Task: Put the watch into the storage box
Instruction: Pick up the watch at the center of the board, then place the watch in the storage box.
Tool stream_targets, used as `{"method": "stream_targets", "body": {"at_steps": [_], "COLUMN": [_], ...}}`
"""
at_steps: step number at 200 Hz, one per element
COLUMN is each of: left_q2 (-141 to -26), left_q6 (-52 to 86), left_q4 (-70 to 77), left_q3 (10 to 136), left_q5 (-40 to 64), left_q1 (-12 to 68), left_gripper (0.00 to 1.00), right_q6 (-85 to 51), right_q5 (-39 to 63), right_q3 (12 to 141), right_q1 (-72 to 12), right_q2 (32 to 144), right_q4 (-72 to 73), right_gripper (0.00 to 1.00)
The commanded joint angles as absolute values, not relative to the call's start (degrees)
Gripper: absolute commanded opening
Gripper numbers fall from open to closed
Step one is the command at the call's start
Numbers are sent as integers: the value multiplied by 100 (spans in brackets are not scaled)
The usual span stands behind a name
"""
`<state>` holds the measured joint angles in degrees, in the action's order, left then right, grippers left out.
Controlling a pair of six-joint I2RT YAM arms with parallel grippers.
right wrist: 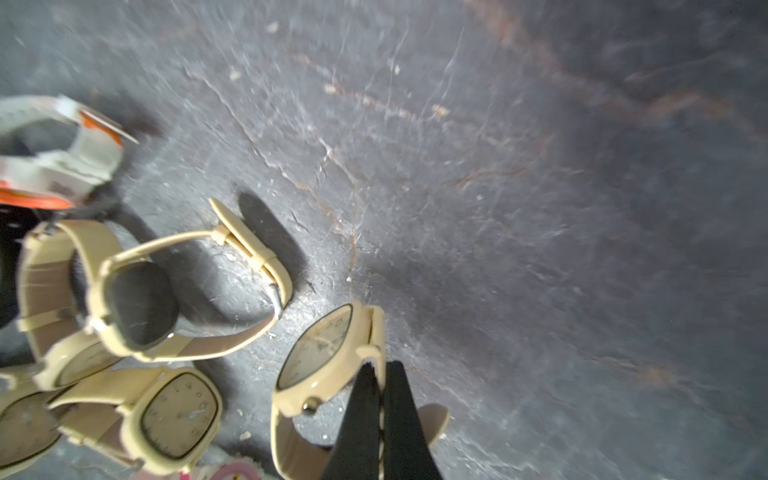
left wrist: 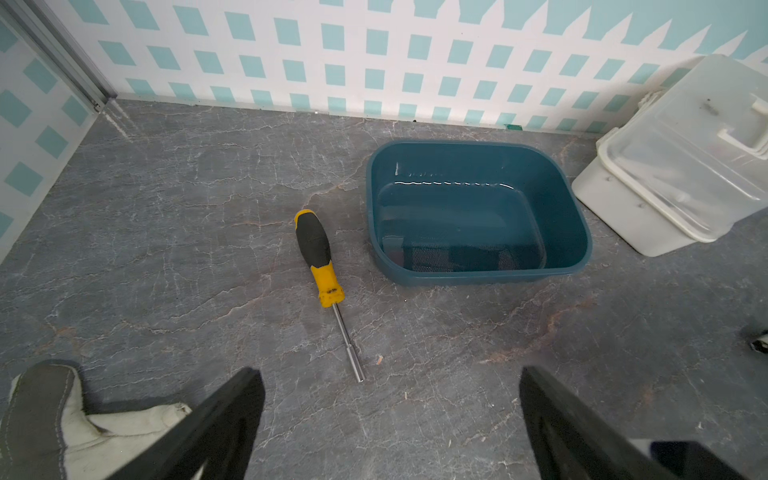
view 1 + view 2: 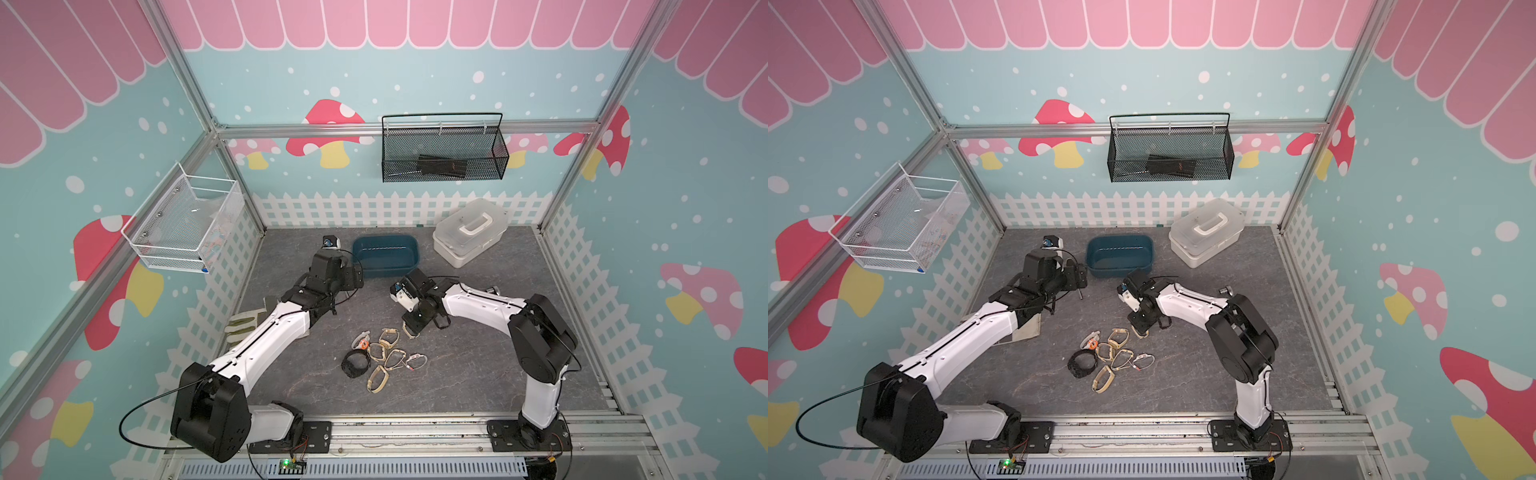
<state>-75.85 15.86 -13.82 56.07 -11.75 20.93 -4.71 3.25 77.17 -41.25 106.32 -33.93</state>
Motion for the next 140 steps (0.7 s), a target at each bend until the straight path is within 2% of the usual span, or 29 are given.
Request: {"method": "stream_targets", "body": {"at_steps": [1,36,56,140], "left_q2": [-7379,-7114,-7019,-6980], "left_q6": [1512,1459,1441,1388], "left_q4": [-1163,-981,-941,-940], "left_q3": [5465,5294,5241,5234], "left_q5": [-1102,-1208,-1246,-1255], "left_q1": [2136,2145,2152,2263], "left_gripper": [99,99,99,99], "right_q6": [-330,-385,-388,-457], "right_q5": [259,350,264,-78], "right_q3": [8354,9601,10352,13107], "right_q1": [-3753,-3211,-3060,-2944], "right_q2": [10352,10853,11512,13566], "right_q4": [-3347,-3452,-3454,-3441], "right_gripper": [0,0,0,0]}}
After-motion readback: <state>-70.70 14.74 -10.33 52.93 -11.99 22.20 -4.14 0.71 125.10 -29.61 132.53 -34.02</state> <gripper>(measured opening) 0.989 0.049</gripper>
